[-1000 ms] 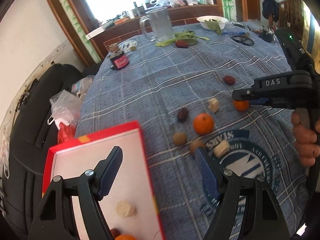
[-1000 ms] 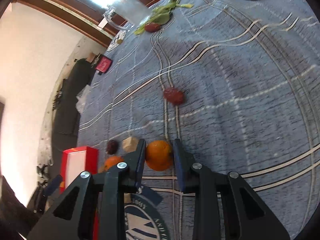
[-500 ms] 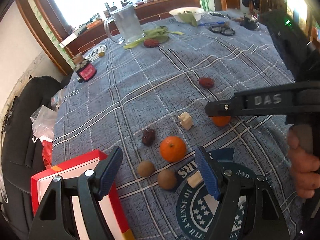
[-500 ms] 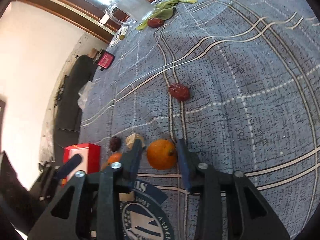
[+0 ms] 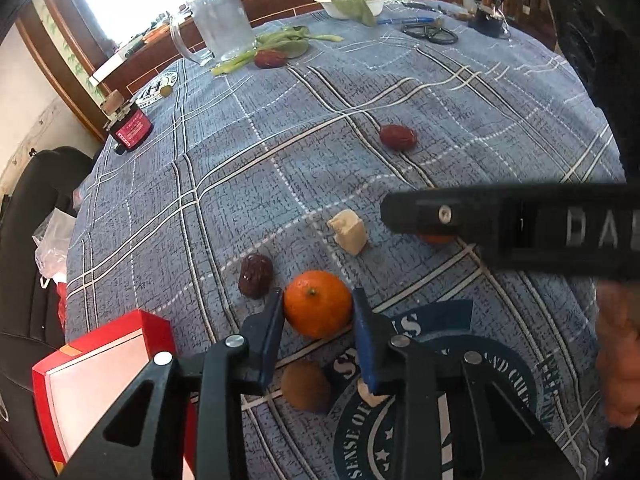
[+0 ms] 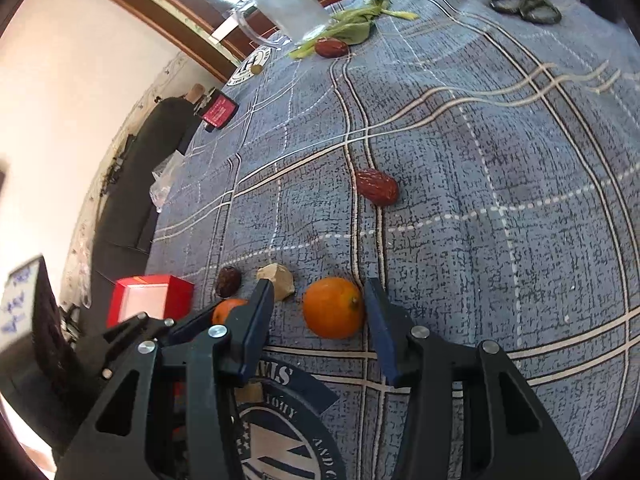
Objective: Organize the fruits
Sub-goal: 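Carry both oranges to the red tray and open both tools to release them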
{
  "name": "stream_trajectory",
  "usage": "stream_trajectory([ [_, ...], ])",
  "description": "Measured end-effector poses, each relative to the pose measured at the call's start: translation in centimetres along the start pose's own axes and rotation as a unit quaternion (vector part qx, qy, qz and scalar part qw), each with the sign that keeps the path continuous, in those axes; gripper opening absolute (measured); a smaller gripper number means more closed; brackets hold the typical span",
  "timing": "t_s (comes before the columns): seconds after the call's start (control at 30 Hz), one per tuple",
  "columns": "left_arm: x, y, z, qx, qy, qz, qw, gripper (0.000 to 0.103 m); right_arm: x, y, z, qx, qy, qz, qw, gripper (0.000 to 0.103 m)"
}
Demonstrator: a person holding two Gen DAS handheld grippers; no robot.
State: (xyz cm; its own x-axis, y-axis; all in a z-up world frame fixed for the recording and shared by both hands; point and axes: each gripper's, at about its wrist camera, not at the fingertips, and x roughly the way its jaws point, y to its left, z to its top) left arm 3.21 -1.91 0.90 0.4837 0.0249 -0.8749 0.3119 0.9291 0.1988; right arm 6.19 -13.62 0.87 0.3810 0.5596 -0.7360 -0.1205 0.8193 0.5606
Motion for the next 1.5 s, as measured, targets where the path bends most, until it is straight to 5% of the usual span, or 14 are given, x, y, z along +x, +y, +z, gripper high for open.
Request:
stream_trajectory([
  [0.17,0.0,-0.2,0.1,-0.004,-0.005,0.005,1.0,0.032,0.1,0.3,0.0,-0.025,-0.011,-0.036,0.999,0.033],
  [0.6,-0.8,-0.5,0.0,-0.023,-0.017,0.034,0.999,0.031,-1.3,0.2,-0.2,-0.016,-0.042,-0.038,0.998,0.031],
  [1.03,-7.7,0.6,-1.3,-0.072,-0.104,0.045,0.9909,0.031,-4.4,0.1,0.2,0.0,-0.115,0.013,0.993,0.031],
  [1.5,-13.0,4.7,-6.1,-0.113,-0.149,0.079,0.9791,0.031,-4.8,-1.4,0.6,0.017,-0.146,-0.01,0.989,0.031],
])
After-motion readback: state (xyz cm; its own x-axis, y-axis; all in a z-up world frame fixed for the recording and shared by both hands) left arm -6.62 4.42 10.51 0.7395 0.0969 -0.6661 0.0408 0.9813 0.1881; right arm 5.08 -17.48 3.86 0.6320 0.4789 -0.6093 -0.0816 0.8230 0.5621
